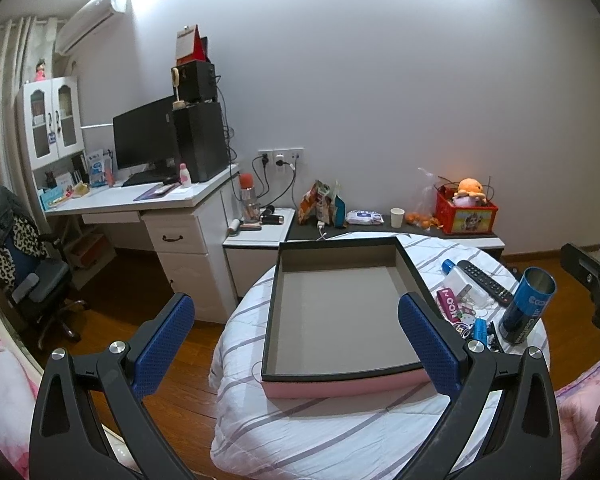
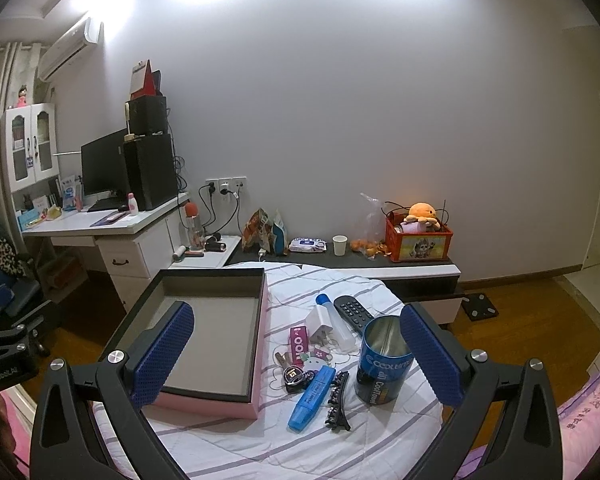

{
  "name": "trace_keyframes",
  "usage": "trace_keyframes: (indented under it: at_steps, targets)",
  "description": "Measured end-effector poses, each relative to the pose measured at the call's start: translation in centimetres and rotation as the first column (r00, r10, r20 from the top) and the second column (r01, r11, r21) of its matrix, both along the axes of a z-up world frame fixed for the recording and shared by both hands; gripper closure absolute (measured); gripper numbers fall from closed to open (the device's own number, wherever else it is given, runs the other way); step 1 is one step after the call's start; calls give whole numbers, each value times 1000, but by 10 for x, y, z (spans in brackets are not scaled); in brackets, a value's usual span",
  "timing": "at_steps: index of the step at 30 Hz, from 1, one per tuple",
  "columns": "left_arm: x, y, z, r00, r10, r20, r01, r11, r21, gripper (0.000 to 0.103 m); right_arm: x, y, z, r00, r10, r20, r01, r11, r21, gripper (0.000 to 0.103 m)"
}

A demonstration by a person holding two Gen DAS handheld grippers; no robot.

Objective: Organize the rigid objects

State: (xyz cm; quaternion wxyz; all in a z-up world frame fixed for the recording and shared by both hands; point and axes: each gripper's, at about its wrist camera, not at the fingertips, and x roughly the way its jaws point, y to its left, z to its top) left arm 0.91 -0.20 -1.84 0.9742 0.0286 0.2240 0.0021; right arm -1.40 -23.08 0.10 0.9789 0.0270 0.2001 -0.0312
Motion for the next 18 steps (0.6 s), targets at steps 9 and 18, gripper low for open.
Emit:
trace_keyframes:
  at_steps: [9, 18]
  targets:
    - [3, -3, -4, 1000, 3, -9, -3, 1000, 8, 0, 5, -2, -4, 1000, 1, -14, -1, 1000, 2, 0]
    - [6, -4, -6, 1000, 2, -9, -2, 1000, 7, 0, 10, -2, -7, 1000, 2, -26, -2, 1000, -3, 0]
